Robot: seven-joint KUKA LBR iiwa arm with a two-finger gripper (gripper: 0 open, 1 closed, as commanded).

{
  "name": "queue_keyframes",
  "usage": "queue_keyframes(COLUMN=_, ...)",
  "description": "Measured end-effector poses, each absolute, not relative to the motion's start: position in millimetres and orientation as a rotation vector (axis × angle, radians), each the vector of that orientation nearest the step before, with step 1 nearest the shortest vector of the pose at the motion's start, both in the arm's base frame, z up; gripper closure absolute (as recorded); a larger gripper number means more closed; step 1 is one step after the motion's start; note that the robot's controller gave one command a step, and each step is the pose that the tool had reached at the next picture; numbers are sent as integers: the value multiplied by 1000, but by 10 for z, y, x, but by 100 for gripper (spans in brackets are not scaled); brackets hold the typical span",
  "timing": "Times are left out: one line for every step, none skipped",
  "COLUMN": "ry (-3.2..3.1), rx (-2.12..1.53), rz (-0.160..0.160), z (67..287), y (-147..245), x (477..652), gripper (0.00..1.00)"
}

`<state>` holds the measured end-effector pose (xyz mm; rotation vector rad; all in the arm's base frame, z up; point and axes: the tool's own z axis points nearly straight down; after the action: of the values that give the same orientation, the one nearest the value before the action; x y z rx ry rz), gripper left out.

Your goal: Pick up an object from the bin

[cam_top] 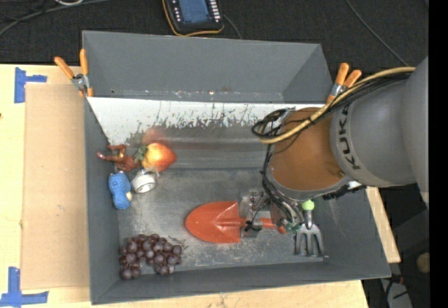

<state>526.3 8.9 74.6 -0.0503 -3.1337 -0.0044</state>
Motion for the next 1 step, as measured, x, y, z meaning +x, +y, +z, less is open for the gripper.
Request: queue_keyframes(ry=-3134, rx=-51, rz=-5, z=746, y=89, x=5263, gripper=100)
